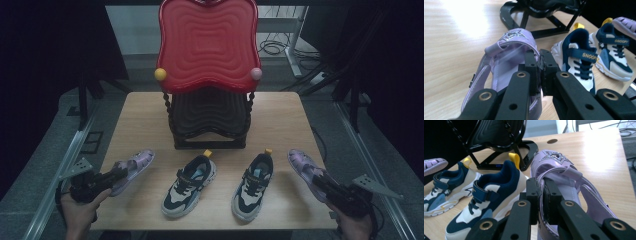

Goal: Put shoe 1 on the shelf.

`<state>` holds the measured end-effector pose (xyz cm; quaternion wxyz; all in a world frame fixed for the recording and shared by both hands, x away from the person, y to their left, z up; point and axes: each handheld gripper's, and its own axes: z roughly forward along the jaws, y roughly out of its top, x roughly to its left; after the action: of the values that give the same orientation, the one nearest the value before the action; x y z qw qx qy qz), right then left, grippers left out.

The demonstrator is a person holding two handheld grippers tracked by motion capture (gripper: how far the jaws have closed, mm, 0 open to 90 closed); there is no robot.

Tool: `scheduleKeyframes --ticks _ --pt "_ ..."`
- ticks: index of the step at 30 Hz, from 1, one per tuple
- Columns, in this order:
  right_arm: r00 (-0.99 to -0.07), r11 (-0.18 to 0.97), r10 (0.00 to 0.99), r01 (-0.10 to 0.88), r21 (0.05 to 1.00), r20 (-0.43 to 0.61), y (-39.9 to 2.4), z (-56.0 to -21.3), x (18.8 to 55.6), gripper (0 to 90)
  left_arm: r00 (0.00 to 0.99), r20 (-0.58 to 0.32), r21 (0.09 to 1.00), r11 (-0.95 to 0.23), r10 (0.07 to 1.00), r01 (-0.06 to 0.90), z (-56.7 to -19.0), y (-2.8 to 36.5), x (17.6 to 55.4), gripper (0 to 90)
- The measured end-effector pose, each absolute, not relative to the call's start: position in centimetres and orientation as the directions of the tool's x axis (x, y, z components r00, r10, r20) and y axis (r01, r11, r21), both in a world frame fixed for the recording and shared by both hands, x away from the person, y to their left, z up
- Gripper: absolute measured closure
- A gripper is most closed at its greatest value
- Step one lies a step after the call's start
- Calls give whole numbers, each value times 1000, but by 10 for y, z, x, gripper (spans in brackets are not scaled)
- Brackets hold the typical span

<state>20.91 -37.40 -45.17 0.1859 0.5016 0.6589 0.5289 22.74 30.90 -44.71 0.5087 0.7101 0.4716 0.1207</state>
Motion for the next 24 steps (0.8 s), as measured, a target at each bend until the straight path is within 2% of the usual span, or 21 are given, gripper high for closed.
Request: scheduleKeyframes --ticks 13,18,24 --pt "-488 -63 825 420 905 284 -349 -438 225 841 560 -315 861 -18 766 508 -432 298 236 861" --pt "-519 -99 793 407 908 319 -342 -433 226 840 574 -314 865 -21 756 501 -430 292 240 861" --pt "-537 -85 788 389 917 301 -332 -427 228 841 587 -316 868 -23 745 496 -427 285 243 861"
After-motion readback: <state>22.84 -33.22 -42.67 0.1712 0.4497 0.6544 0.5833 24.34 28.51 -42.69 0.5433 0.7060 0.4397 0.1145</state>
